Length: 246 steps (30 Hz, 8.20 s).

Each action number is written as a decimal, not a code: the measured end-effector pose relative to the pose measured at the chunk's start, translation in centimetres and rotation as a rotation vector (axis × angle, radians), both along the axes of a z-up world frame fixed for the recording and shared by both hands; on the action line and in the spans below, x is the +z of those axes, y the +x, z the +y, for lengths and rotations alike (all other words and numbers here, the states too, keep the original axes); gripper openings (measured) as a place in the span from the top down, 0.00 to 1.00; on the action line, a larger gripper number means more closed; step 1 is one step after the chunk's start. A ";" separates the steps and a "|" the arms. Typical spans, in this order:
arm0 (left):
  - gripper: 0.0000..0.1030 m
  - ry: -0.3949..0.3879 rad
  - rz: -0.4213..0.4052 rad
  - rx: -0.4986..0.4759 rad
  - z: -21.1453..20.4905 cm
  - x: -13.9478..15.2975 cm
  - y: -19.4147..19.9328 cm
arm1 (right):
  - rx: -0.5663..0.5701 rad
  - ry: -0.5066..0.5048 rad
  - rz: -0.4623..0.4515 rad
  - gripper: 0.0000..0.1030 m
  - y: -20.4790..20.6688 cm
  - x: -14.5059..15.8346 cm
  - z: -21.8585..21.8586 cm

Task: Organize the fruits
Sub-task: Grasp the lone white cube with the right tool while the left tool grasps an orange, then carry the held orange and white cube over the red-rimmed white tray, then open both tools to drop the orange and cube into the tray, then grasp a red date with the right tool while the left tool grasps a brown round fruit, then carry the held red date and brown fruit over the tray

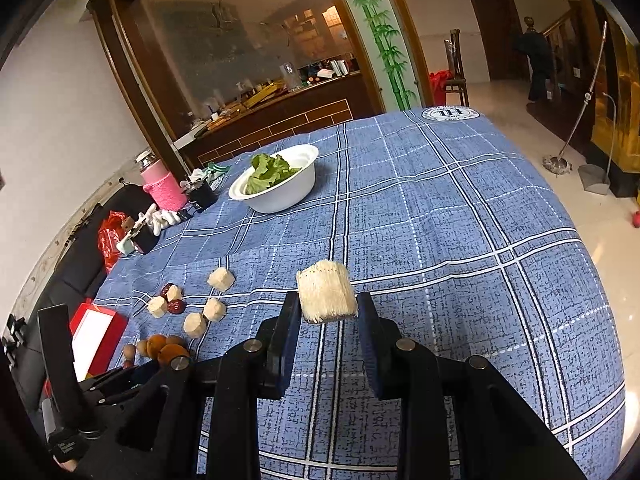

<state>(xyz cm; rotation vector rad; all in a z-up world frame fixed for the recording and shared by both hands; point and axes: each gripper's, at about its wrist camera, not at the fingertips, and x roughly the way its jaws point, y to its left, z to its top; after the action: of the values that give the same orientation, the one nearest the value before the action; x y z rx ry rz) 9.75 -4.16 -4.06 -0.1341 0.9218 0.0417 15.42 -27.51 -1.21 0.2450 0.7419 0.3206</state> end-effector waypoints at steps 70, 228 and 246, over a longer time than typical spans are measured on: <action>0.69 -0.012 -0.008 0.679 29.8 0.5 -15.8 | 0.714 -0.194 0.022 0.73 -12.1 -2.5 43.1; 0.77 0.074 -0.133 0.278 18.6 4.8 -14.6 | 0.502 -0.198 -0.141 0.78 -15.8 3.7 27.6; 0.77 0.060 -0.100 0.370 23.0 3.9 -14.3 | 0.585 -0.218 -0.146 0.78 -15.2 3.9 33.5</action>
<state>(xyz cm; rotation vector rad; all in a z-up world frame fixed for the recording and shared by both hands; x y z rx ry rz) -4.53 18.84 -0.14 -0.2475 0.7861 0.4014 0.26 5.98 2.73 -0.2090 0.6865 0.7972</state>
